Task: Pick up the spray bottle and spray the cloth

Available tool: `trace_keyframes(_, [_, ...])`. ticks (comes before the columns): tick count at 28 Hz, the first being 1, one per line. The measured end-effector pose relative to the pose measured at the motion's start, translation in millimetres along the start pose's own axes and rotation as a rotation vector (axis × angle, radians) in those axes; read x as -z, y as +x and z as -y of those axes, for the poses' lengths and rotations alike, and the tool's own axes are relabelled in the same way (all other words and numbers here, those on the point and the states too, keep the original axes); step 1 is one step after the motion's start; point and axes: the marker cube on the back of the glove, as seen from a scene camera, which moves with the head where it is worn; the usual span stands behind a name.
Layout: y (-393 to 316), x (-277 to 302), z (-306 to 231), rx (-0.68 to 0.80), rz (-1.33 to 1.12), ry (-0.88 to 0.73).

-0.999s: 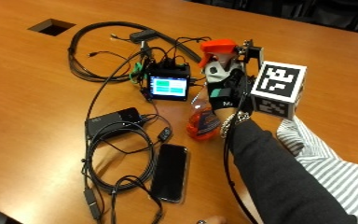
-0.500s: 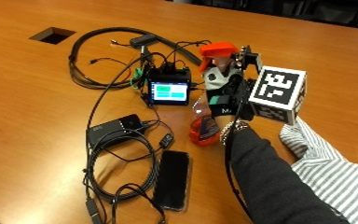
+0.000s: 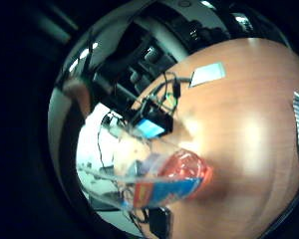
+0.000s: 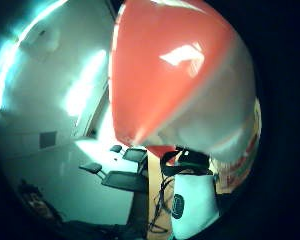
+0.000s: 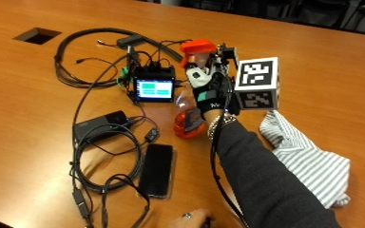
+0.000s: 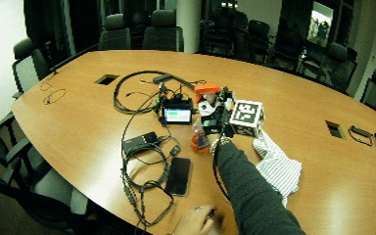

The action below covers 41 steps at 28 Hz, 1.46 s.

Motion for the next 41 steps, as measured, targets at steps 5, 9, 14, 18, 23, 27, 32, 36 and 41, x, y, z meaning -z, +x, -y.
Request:
trace_keyframes(5, [-19,-8,9,0.042,-0.075,-0.187])
trace_keyframes(9, [-19,7,7,0.068,-0.244,-0.261])
trace_keyframes(14, [-10,35,-23,0.094,-0.560,-0.396])
trace_keyframes(18, [-19,54,-57,0.220,-0.729,-0.400])
trace_keyframes(23, [-36,65,-100,0.361,-0.879,-0.471])
trace_keyframes(27, [-49,66,-130,0.415,-0.894,-0.585])
trace_keyframes(32, [-55,74,-158,0.412,-0.907,-0.660])
trace_keyframes(36, [-51,85,-179,0.391,-0.946,-0.689])
trace_keyframes(41, [-48,94,-192,0.369,-0.937,-0.721])
